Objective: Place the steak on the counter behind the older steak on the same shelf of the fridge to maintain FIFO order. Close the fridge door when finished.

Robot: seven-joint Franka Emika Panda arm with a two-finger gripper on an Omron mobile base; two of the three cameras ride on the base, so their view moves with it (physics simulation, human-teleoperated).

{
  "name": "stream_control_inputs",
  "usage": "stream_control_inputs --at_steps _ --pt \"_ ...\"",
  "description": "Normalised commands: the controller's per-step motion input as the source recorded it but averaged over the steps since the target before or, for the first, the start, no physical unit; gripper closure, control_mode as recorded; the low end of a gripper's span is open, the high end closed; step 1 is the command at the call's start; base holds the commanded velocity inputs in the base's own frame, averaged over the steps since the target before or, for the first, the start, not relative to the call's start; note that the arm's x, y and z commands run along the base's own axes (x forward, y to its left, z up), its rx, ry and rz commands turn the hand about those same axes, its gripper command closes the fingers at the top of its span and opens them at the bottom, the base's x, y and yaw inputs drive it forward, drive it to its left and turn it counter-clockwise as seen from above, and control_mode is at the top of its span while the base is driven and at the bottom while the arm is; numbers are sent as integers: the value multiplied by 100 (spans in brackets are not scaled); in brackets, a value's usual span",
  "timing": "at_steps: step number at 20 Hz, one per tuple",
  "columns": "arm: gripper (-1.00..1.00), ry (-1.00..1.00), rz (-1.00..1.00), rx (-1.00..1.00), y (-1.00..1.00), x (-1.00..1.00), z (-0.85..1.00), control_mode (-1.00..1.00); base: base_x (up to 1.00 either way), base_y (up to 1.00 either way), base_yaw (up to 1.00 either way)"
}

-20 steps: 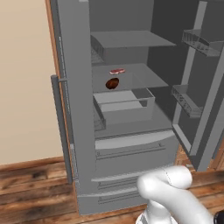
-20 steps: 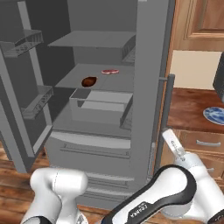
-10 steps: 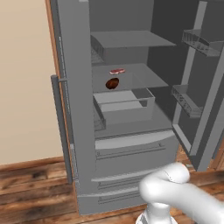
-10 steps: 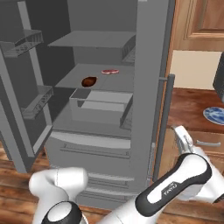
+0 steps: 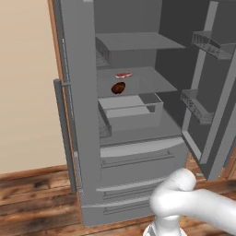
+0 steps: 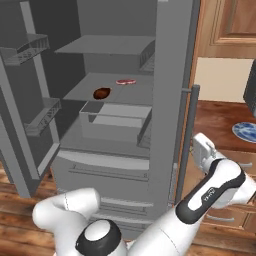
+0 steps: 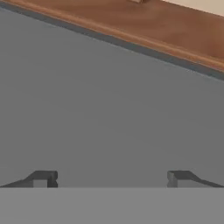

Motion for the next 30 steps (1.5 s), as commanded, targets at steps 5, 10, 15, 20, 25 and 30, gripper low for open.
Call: stream_control_inputs --at_steps 5,10,15,20,25,30 --pt "-100 12 6 -2 92 -1 6 -100 0 0 0" --pt "-100 3 0 -4 100 -9 24 -100 0 0 0" --pt "-100 4 -1 -6 92 34 41 -100 0 0 0" --pt "-100 2 -5 -6 57 58 27 -100 0 0 0" --pt "-100 4 -10 -1 14 65 7 -100 0 0 0" --pt "-100 13 0 0 0 74 0 -100 0 0 0"
